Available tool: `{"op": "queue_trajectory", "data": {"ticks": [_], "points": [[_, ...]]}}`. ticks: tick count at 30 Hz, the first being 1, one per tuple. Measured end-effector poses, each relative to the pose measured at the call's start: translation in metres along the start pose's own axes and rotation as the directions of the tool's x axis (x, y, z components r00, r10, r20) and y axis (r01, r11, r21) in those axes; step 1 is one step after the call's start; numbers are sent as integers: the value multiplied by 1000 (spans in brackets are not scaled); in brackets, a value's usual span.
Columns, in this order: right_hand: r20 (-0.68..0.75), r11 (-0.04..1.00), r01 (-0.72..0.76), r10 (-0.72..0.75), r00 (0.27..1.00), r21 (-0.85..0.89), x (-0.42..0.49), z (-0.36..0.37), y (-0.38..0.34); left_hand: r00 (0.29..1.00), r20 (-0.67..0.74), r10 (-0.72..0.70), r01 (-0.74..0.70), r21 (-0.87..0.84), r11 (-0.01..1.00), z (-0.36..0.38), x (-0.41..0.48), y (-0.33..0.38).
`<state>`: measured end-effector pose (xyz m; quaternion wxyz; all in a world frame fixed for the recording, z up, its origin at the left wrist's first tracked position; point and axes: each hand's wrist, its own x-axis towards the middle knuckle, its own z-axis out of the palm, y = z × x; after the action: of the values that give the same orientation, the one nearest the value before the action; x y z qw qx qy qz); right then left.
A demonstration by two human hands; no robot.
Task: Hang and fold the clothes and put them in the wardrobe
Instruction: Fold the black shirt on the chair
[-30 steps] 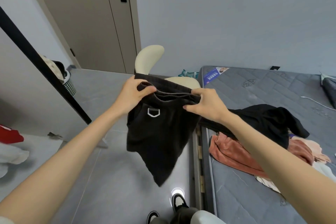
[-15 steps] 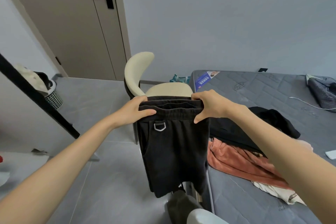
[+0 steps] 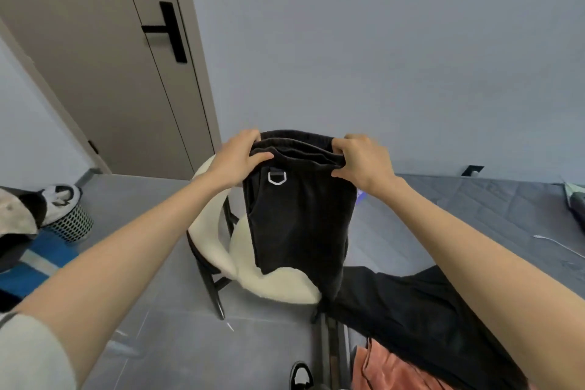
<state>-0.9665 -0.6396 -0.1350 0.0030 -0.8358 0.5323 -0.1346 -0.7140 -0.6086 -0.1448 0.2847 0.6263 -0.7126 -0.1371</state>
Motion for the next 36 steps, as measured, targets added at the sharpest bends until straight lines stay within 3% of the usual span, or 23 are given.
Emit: {"op": "queue_trajectory", "data": {"ticks": [5, 9, 15, 20, 24, 28, 30, 34, 36], "points": [[-337, 988, 121, -146, 930, -94, 69, -14, 31, 955, -292, 46, -35, 44, 998, -6, 75, 21], [-375, 987, 155, -159, 913, -41, 90, 0, 52, 940, -317, 128, -130, 16, 991, 10, 92, 13], [-50, 986, 56, -49, 998, 157, 67, 109, 79, 998, -63, 6, -6, 0, 1000, 89, 74, -49], [315, 956, -80, -14, 949, 283, 23, 204, 83, 954, 240, -182, 205, -78, 976, 169, 32, -102], [547, 912, -157, -85, 833, 380, -12, 251, 81, 807, 484, -339, 406, -37, 913, 219, -8, -141], [750, 900, -232, -140, 646, 368, -37, 280, 79, 531, 791, -305, 505, -7, 863, 246, -35, -169], [788, 882, -308, -106, 606, 356, -48, 291, 77, 461, 832, -310, 515, 33, 856, 257, -41, -178], [789, 769, -516, 24, 614, 378, -52, 313, 83, 545, 759, -357, 588, -42, 808, 279, -32, -193], [791, 624, -657, 101, 603, 422, -50, 324, 91, 579, 684, -443, 716, -166, 679, 292, -26, -199]]}}
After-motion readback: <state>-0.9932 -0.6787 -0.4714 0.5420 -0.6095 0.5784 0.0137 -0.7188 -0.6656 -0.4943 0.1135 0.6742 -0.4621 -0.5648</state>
